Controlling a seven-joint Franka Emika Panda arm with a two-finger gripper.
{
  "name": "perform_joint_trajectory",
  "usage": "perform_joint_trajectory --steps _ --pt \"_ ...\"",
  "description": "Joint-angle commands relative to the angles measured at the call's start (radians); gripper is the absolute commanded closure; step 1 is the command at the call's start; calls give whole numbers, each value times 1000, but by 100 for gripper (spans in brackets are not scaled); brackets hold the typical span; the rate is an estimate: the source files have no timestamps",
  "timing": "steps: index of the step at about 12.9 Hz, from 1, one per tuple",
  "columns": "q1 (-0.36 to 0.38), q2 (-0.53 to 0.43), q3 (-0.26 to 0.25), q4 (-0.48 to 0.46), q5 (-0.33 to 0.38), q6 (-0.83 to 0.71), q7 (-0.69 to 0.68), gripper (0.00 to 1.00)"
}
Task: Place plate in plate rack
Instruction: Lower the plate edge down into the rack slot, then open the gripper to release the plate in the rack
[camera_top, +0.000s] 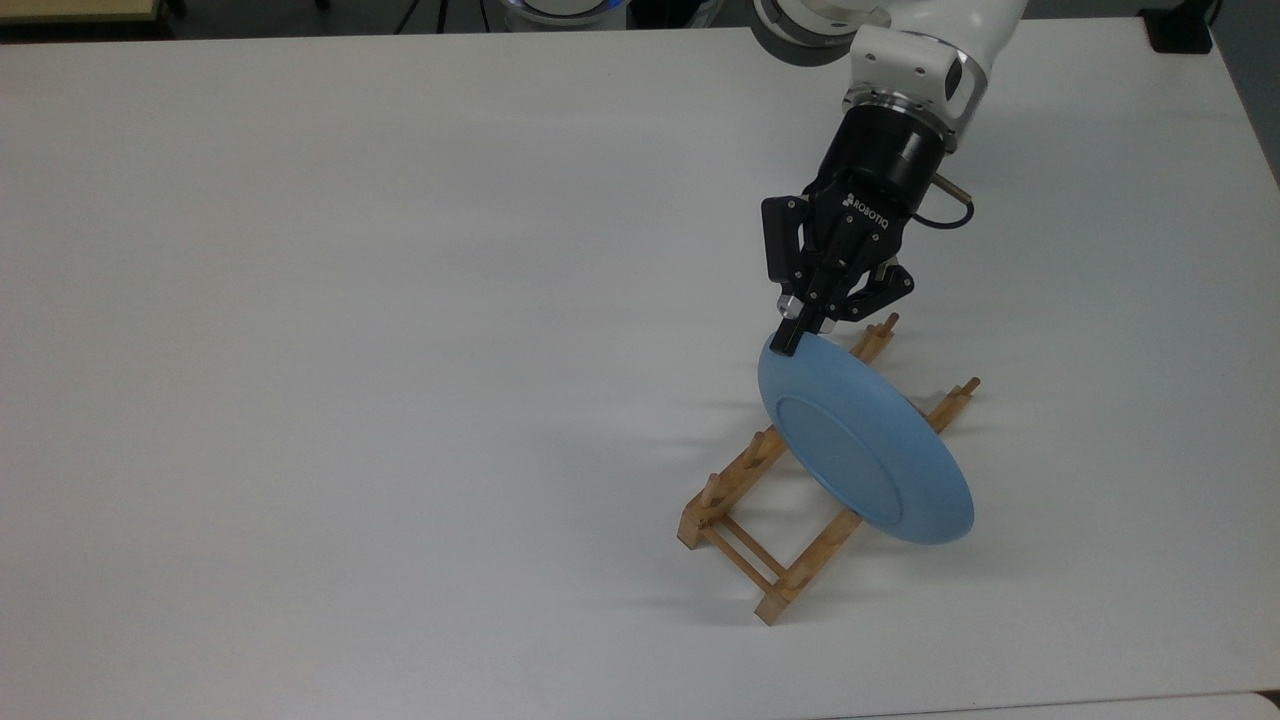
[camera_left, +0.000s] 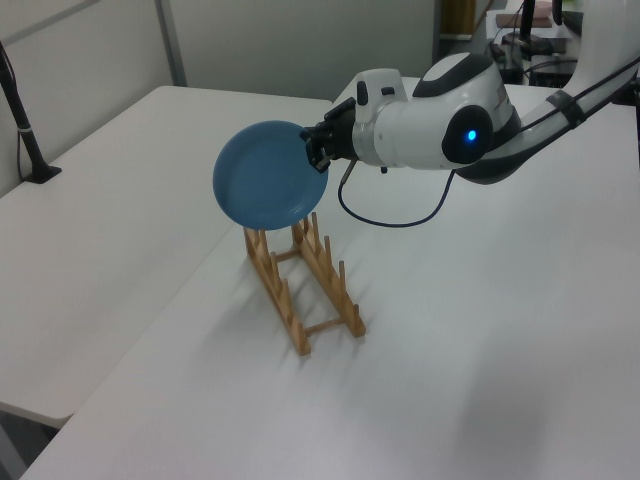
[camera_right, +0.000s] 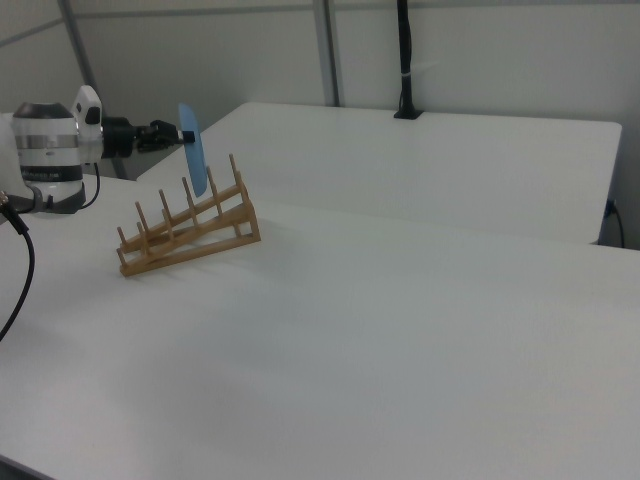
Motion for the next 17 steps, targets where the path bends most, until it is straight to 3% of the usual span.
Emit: perform_joint_trajectory --steps 1,3,5,6,8,13,14,16,17 --pt "6 -2 -9 -9 -25 5 25 100" --pt "3 -2 -9 -14 -25 5 27 95" --pt "3 -2 -9 -14 -20 3 28 76" --pt "1 -2 -9 -12 -17 3 30 61" --pt "1 0 -9 -12 -16 3 35 45" --pt "1 -11 -7 -6 3 5 38 26" --pt "1 -19 -7 -3 30 5 35 0" --pt "-9 -45 -6 0 108 8 35 0" --pt "-15 -69 -6 12 229 9 30 0"
